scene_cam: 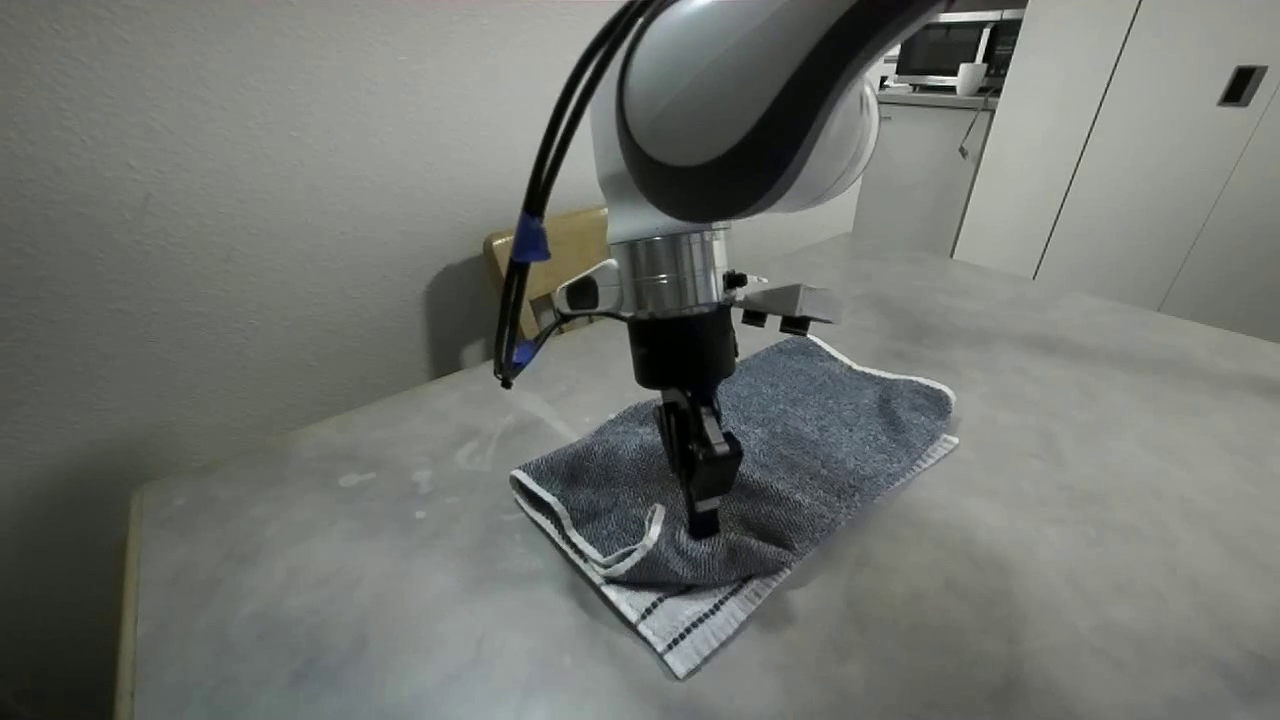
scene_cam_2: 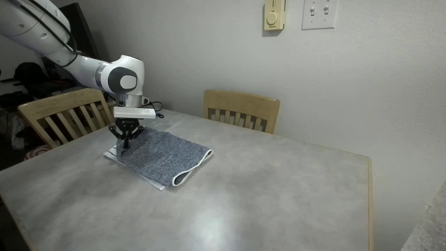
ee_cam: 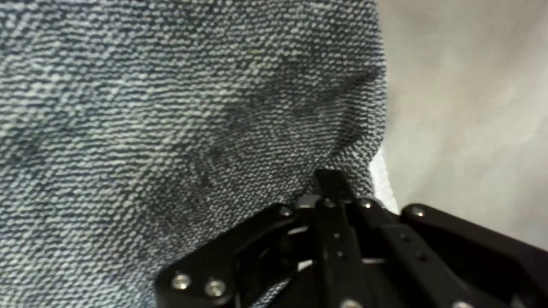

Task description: Unfold the cloth on the table

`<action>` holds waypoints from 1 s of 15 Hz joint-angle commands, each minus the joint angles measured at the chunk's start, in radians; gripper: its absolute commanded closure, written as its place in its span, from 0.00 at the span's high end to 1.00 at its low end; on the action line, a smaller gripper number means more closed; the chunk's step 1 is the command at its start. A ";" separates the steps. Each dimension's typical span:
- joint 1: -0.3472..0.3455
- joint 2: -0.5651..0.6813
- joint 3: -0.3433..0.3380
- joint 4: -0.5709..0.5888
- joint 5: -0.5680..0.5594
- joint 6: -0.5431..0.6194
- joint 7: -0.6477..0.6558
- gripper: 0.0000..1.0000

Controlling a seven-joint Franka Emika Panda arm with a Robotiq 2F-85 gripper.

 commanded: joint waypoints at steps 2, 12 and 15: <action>-0.046 0.056 0.049 0.099 0.102 -0.191 -0.134 0.00; -0.009 0.106 0.002 0.210 0.117 -0.310 -0.183 0.00; 0.037 0.084 -0.036 0.210 0.053 -0.279 -0.132 0.00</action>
